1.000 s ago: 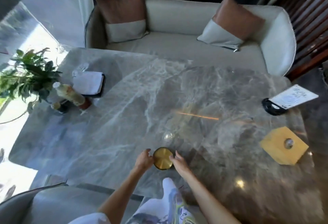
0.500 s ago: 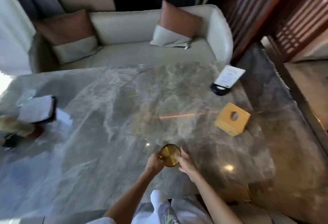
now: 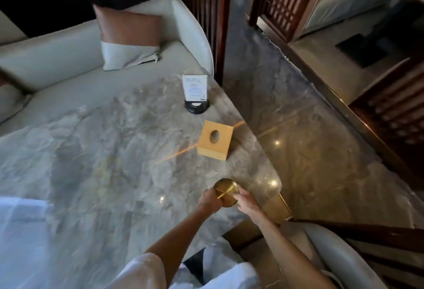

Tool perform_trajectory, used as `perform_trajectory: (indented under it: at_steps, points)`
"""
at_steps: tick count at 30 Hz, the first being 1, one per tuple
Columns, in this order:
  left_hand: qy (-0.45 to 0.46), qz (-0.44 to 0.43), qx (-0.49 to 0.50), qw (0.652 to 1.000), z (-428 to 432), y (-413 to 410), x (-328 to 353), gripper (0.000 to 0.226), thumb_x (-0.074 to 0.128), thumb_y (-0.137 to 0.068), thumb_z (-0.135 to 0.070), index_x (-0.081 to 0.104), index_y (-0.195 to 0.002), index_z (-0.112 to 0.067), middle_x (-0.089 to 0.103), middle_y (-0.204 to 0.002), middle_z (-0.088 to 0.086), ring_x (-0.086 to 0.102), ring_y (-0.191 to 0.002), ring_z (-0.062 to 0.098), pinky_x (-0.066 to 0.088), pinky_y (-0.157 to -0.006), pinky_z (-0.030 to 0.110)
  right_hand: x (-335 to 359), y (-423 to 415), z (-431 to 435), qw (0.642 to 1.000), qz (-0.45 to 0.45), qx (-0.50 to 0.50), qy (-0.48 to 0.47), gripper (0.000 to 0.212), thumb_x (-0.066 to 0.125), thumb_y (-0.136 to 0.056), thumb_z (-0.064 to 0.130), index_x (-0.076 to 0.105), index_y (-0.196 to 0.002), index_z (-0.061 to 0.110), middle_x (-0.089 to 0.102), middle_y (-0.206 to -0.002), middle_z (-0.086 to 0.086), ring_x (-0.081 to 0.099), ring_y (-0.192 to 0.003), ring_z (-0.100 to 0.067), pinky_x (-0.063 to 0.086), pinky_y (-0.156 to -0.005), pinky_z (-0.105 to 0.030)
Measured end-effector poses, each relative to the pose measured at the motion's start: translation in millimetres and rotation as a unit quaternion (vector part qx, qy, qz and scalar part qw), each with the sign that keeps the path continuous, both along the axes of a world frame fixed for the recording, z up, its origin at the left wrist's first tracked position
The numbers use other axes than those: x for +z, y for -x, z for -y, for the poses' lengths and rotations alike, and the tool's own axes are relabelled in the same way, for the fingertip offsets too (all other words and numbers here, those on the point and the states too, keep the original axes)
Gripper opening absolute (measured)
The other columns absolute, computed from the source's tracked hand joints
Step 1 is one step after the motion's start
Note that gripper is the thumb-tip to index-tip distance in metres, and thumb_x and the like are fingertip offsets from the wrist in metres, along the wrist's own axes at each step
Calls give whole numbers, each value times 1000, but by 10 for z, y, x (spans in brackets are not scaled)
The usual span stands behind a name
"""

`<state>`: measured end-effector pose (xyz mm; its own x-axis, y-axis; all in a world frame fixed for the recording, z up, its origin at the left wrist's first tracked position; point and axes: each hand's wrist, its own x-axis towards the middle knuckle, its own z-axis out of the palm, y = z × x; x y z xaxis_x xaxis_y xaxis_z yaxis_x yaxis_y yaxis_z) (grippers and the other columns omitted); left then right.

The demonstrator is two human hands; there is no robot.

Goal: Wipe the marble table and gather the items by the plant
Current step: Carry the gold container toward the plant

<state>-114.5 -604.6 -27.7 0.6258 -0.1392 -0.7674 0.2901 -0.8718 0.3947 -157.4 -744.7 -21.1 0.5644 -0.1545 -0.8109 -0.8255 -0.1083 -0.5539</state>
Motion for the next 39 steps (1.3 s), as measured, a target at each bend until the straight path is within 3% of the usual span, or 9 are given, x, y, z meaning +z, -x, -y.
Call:
perform_trajectory:
  at_steps: [3, 7, 10, 12, 14, 19, 25, 32, 39]
  points:
    - [6, -8, 7, 1000, 11, -5, -275, 31, 44, -84, -20, 65, -107, -13, 68, -109, 10, 65, -102, 25, 57, -88, 39, -19, 7, 31, 1000, -15, -4, -15, 48, 53, -98, 28, 44, -144, 23, 55, -120, -2, 52, -124, -27, 38, -112, -48]
    - [28, -5, 14, 999, -43, -55, -48, 32, 46, -89, -23, 58, -118, -15, 64, -119, 9, 61, -94, 16, 54, -73, 24, 93, -26, 12, 1000, -4, 21, 3, 63, 50, -98, 37, 23, -154, 24, 38, -154, -6, 38, -140, -29, 30, -117, -49]
    - [45, 34, -7, 998, -197, -130, 397, 45, 47, -91, -16, 43, -136, -18, 52, -137, 6, 55, -119, 22, 46, -98, 26, 311, -100, -50, 983, 27, 128, 126, 65, 41, -101, 42, 15, -156, 20, 21, -162, -6, 24, -148, -28, 24, -118, -45]
    - [22, 53, -11, 998, -446, -199, 565, 49, 47, -92, -7, 41, -141, -10, 47, -142, 9, 48, -130, 27, 42, -105, 29, 480, -213, -183, 943, 64, 215, 245, 65, 35, -100, 49, 16, -156, 22, 19, -163, -8, 24, -147, -31, 26, -116, -47]
    - [-31, 90, -6, 995, -802, -274, 772, 49, 44, -91, -14, 44, -139, -13, 47, -144, 11, 46, -132, 30, 41, -108, 36, 630, -412, -433, 897, 138, 288, 306, 63, 33, -99, 51, 19, -155, 24, 23, -161, -8, 26, -146, -33, 27, -116, -49]
    - [-121, 197, 76, 970, -2121, -348, 1260, 46, 45, -90, -21, 50, -135, -18, 54, -137, 11, 50, -126, 32, 42, -104, 39, 1017, -957, -1572, 797, 309, 413, 313, 61, 39, -99, 44, 29, -152, 17, 35, -155, -10, 32, -142, -33, 28, -113, -45]
    - [-174, 240, 237, 925, -4222, 64, 1431, 45, 46, -92, -23, 51, -137, -19, 55, -137, 13, 52, -124, 36, 42, -102, 39, 1041, -1021, -3516, 731, 358, 521, 259, 68, 42, -97, 47, 19, -155, 21, 24, -160, -13, 23, -146, -36, 22, -115, -48]
    - [-159, 206, 322, 910, -6241, 728, 1334, 39, 44, -92, -20, 55, -129, -12, 60, -129, 18, 56, -118, 37, 46, -96, 39, 883, -425, -5433, 710, 325, 580, 234, 68, 35, -97, 51, 14, -156, 23, 18, -163, -9, 15, -150, -30, 15, -122, -42]
    - [-105, 205, 317, 920, -7256, 895, 1321, 42, 42, -94, -20, 53, -134, -12, 58, -134, 17, 53, -124, 34, 43, -99, 36, 1068, -290, -6592, 717, 313, 585, 215, 66, 41, -99, 47, 20, -156, 20, 22, -162, -10, 16, -151, -29, 16, -122, -41]
